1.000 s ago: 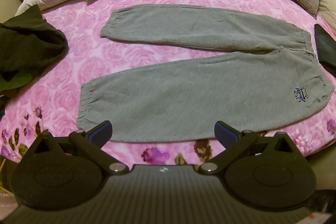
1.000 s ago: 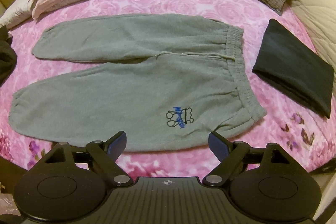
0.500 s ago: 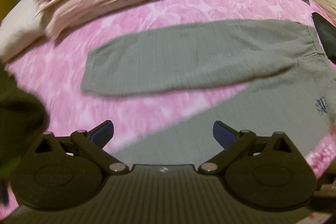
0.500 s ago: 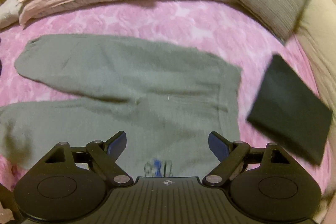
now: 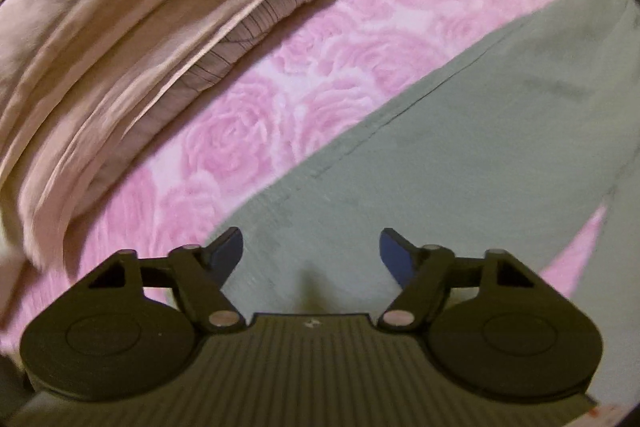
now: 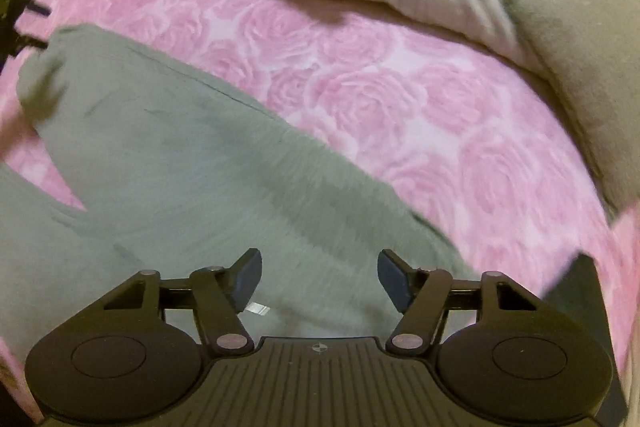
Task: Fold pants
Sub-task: 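Grasp the sweatpants waistband edge with the left gripper while the right gripper grasps the other waistband edge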
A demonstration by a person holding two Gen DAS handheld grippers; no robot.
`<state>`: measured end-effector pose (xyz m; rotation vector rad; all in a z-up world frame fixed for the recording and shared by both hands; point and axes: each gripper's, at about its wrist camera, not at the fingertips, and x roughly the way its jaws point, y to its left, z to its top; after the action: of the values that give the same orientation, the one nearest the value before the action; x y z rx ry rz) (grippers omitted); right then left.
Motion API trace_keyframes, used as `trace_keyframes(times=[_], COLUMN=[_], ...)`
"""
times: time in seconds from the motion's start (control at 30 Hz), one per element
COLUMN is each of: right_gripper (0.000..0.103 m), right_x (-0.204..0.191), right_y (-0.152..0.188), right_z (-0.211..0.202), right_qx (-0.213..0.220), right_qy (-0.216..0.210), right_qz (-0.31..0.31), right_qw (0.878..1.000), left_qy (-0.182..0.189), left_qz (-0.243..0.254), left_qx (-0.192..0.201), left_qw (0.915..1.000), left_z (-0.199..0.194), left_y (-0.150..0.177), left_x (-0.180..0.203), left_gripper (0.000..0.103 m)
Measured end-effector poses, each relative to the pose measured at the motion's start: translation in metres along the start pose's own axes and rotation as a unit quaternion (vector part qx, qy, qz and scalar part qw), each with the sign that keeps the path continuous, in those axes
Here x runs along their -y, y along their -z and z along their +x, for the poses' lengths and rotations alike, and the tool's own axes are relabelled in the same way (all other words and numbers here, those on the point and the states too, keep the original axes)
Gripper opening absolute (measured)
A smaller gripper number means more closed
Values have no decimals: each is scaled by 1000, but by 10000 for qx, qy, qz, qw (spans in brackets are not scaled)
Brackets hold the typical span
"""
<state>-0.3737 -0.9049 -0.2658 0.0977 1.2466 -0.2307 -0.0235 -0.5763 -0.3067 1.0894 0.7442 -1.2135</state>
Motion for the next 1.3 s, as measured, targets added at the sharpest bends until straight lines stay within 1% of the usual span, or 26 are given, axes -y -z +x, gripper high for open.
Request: trace_keyframes(times=[0.03,0.07,0.13,0.23,0.3,0.37,0.5,0.57,0.6,0.63,0.67,0.7,0.73,0.8,0.9,1.0,1.07,1.2,1.3], right_gripper=[61,61,60,60,60,60,60,60,60,60,60,60,60,60,61,61,61,61,60], right_x=[8,15,27,37,44,48,58,62,64,66,68,71,74,81,91,102,107,111,108], right_y=[-6,-10,-18,-25,-27,-28,-27,-27,-27,-27,-27,-27,-27,-27,-24,-19,-17,-14,-10], right_z=[15,27,47,65,73,77,84,85,85,85,84,82,80,76,73,71,77,101,128], right_qx=[-43,-61,-19,29,17,-22,-127,-134,-129,-120,-108,-87,-54,-34,-128,-164,-252,-574,-904], right_qy=[-27,-33,-56,-63,-90,-83,-51,-49,-55,-61,-79,-108,-126,-141,-124,-213,-321,-609,-677], right_qz=[-39,-59,-17,-20,-6,-41,-32,13,38,55,57,45,15,-116,-337,-637,-817,-1197,-1540], right_qw=[10000,10000,10000,10000,10000,10000,9999,9999,9999,9999,9999,9999,9999,9998,9993,9976,9958,9893,9816], left_qy=[11,58,68,94,86,215,637,829,945,1048,1013,917,815,580,232,-11,-123,-316,-456], left_qz=[96,193,425,693,829,945,1038,1157,1199,1264,1399,1571,1711,1840,1814,1614,1419,1238,1256], left_qx=[-68,-122,-290,-489,-642,-830,-1061,-1170,-1232,-1312,-1371,-1378,-1347,-1168,-811,-508,-338,-235,-189], left_qw=[9999,9997,9987,9964,9944,9918,9869,9829,9806,9777,9754,9736,9726,9742,9798,9856,9892,9915,9908], left_z=[15,29,54,84,100,114,129,132,132,131,130,126,122,106,74,42,23,-2,-13], left_y=[-4,-7,-12,-18,-21,-23,-27,-29,-31,-32,-32,-31,-30,-25,-12,-2,9,26,32], left_x=[-7,-12,-22,-35,-43,-51,-61,-61,-61,-59,-55,-50,-46,-40,-29,-19,-11,6,14], left_gripper=[67,67,59,52,49,49,48,38,26,14,10,5,3,2,2,2,2,2,2])
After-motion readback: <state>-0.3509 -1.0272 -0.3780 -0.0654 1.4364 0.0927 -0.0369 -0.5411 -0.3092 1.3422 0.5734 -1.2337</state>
